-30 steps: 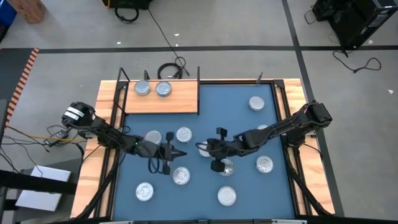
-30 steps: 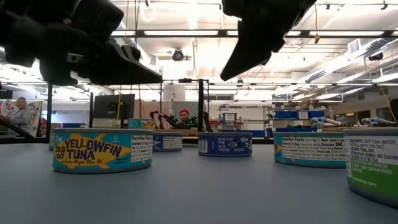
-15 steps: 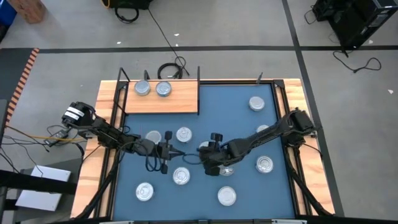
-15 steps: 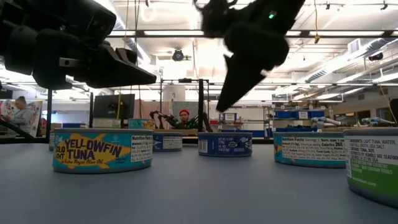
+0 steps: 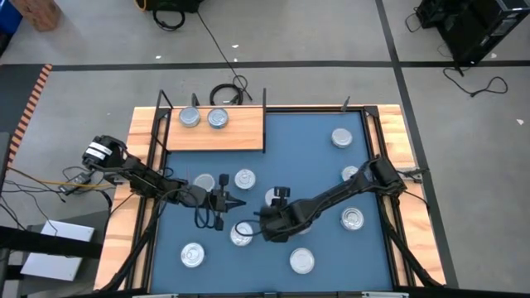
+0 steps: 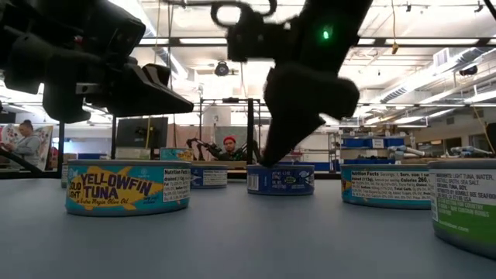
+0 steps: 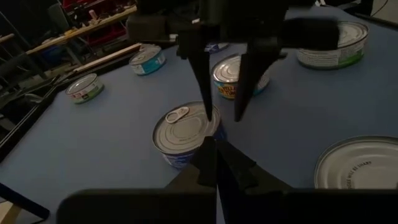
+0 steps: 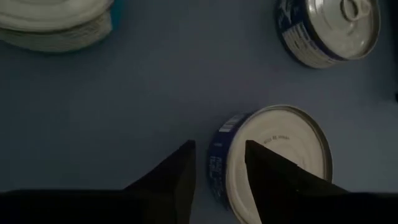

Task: Stack canned seafood by type on shelf
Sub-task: Put the blue tuna can on the shelf

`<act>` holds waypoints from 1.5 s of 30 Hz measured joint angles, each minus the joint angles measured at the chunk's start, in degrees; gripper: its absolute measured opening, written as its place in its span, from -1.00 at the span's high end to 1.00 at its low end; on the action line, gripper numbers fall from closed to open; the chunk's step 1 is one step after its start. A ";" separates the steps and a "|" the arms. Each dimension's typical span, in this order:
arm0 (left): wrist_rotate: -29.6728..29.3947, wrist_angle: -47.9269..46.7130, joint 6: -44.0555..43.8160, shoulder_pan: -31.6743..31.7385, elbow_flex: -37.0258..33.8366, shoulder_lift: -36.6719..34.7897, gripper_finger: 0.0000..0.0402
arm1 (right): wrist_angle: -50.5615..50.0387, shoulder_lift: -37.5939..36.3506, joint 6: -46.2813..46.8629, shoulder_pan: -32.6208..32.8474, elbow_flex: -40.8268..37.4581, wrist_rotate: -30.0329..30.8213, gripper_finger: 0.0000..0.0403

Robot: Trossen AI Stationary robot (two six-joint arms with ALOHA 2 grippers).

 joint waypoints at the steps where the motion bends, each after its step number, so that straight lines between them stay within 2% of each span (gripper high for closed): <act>1: -0.01 0.00 0.00 0.00 0.00 0.00 0.99 | -0.65 0.49 0.00 -0.15 -0.03 0.10 0.31; 9: -1.07 -0.51 -0.04 -0.02 0.04 -0.01 0.98 | -0.73 1.83 -1.18 -1.27 -0.10 -0.44 0.46; 17: -1.94 -0.40 1.35 -0.07 0.04 -0.02 0.98 | -0.75 1.59 -3.62 -2.10 -0.06 -0.46 0.95; 21: -5.84 -0.39 4.30 -0.35 0.04 -0.02 0.98 | -1.94 1.50 -4.30 -2.54 1.05 -1.33 0.96; 25: -7.85 -0.86 12.83 -1.73 0.55 -0.02 0.94 | -1.96 -0.05 -5.31 -3.16 2.47 -2.86 0.98; 30: -14.20 -1.98 21.82 -4.06 3.19 -0.02 0.78 | -1.03 -4.37 -4.14 -4.60 3.37 -4.59 0.99; 36: -16.45 -8.02 22.24 -5.48 6.57 -0.02 0.46 | 0.54 -8.80 -3.13 -6.22 3.37 -6.55 0.99; 45: -22.25 -8.52 24.91 -6.93 8.52 -0.02 -0.06 | 2.28 -10.37 -4.16 -6.42 3.37 -8.81 1.00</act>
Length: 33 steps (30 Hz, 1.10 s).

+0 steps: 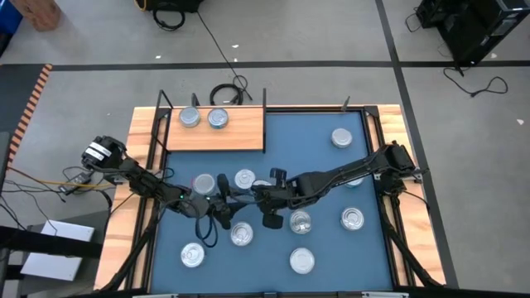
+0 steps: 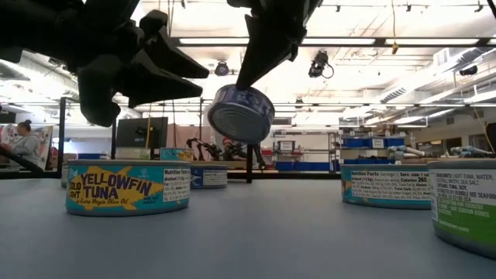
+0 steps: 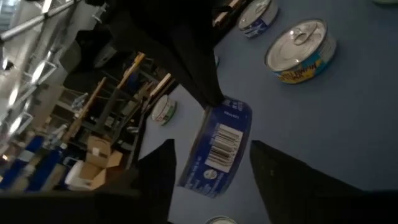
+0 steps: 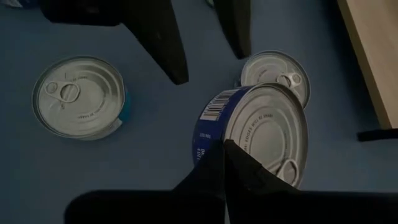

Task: Stack canned seafood by type on shelf
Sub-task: Put the blue tuna can on the shelf

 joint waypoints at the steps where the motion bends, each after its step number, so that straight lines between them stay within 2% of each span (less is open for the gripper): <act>1: 0.07 0.04 0.30 -0.11 0.00 0.00 -0.10 | -0.02 0.00 -0.13 0.00 0.00 -0.06 1.00; 9: 0.31 -0.18 3.53 -0.21 -0.01 0.07 -0.31 | 1.31 0.02 -0.95 0.00 0.00 -1.03 1.00; 21: 0.08 -4.34 7.68 -0.22 4.09 3.46 -0.32 | 3.71 0.02 -1.96 0.00 0.00 -2.90 1.00; 26: -3.12 -5.37 8.19 -0.22 5.30 6.48 -0.32 | 3.90 -0.11 -1.96 0.10 0.00 -2.99 1.00; 33: -6.53 -4.82 9.27 -0.37 5.52 6.86 -0.32 | 4.33 -0.15 -2.39 0.13 0.00 -3.36 1.00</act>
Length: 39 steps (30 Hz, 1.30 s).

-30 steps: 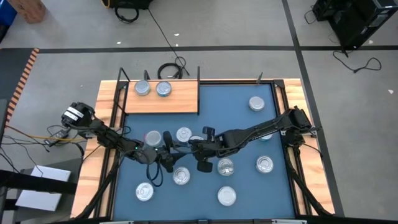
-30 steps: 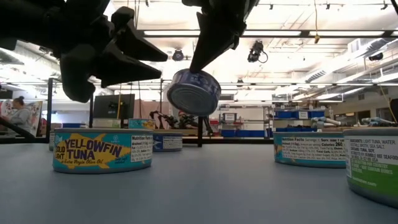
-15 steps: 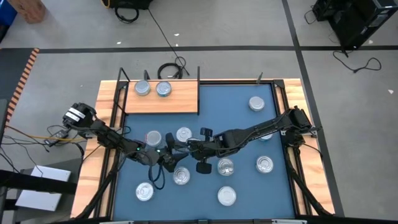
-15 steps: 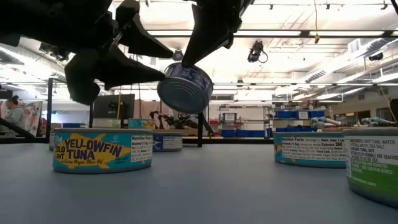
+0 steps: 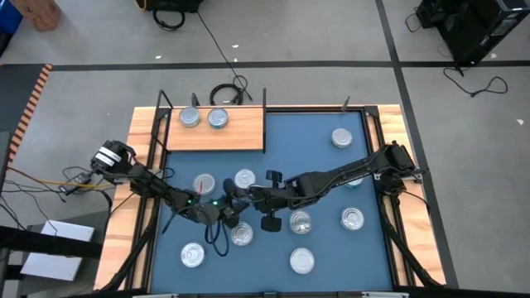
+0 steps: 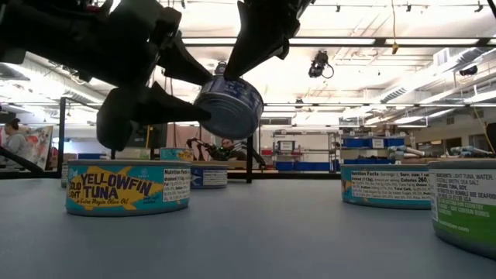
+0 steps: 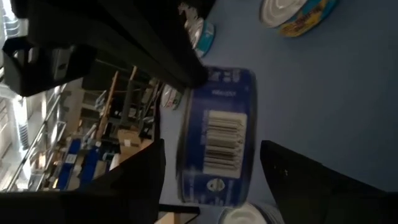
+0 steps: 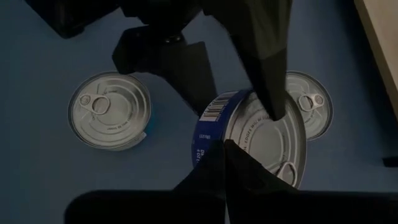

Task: Stack canned seafood by type on shelf
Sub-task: Put the blue tuna can on the shelf

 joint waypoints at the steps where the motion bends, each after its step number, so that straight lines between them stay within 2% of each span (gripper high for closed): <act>1: -0.17 -0.02 0.00 0.00 0.15 0.00 -0.31 | 0.12 0.00 -0.02 0.00 0.00 0.00 1.00; 6: -0.11 -0.10 0.12 -0.01 0.23 0.00 -0.16 | 0.75 0.00 -0.88 0.32 0.00 -0.04 1.00; 13: -0.28 -0.17 3.76 -0.24 0.23 0.00 0.28 | 1.25 -0.11 -1.03 0.52 0.02 -0.29 1.00; 24: -7.61 -0.26 10.91 -0.87 0.29 0.00 0.28 | 1.08 -0.11 0.41 1.42 0.07 1.63 0.87; 27: -12.00 -0.59 11.98 -1.13 0.25 0.02 0.28 | 0.68 -0.88 0.53 2.23 0.07 0.87 0.84; 30: -15.93 -0.72 12.00 -0.98 0.25 -0.10 0.28 | 0.46 -2.15 0.63 3.39 0.07 2.99 0.80; 34: -16.75 -2.52 11.27 -0.03 0.25 -1.38 0.28 | -0.36 -4.06 -0.01 4.49 0.07 7.47 0.79; 39: -17.93 -7.51 7.20 2.12 0.23 -4.90 0.28 | -1.45 -4.39 0.70 5.52 0.07 8.66 0.90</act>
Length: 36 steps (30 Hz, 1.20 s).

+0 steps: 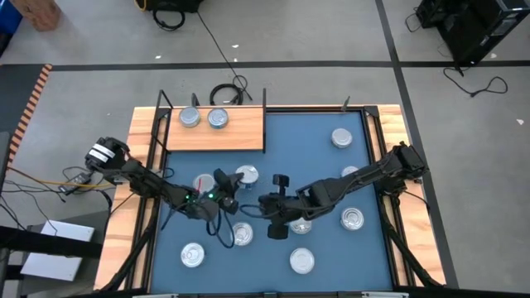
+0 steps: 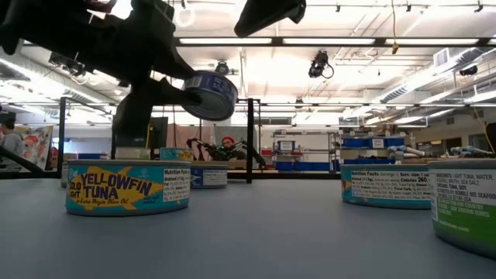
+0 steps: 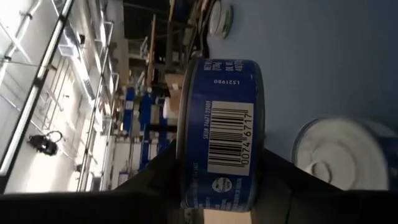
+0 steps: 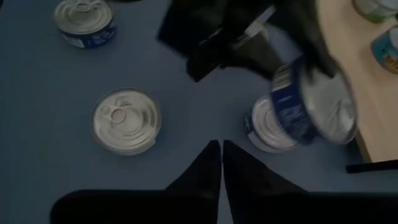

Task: Stack canned seafood by type on shelf
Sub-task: Put the blue tuna can on the shelf

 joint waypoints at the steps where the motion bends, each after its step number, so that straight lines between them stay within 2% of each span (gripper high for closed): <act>1: -0.28 -1.07 -0.14 0.53 0.00 -0.73 0.28 | -0.05 0.00 0.19 0.20 -0.02 0.05 0.93; 6: -4.07 -7.31 -0.18 4.60 -0.02 -3.26 0.28 | 0.07 0.00 1.56 0.64 -1.69 2.07 0.96; 9: -4.07 -10.30 -2.78 8.22 -0.02 -4.72 0.28 | 0.43 0.00 2.49 0.62 -3.06 2.45 0.95; 14: 2.06 -11.19 -4.70 15.57 -0.02 -4.98 0.28 | 3.13 0.00 2.79 0.62 -5.90 2.60 0.98; 18: 10.21 -11.36 -5.95 21.54 0.77 -4.93 0.28 | 4.16 0.02 3.44 0.60 -7.36 2.60 0.97; 25: 20.88 -12.52 -7.30 30.70 3.56 -4.93 0.28 | 5.84 0.02 3.92 0.60 -9.25 2.60 0.98; 36: 26.34 -11.67 -7.34 36.96 3.69 -0.40 0.28 | 6.05 0.07 4.46 0.60 -9.77 2.58 0.98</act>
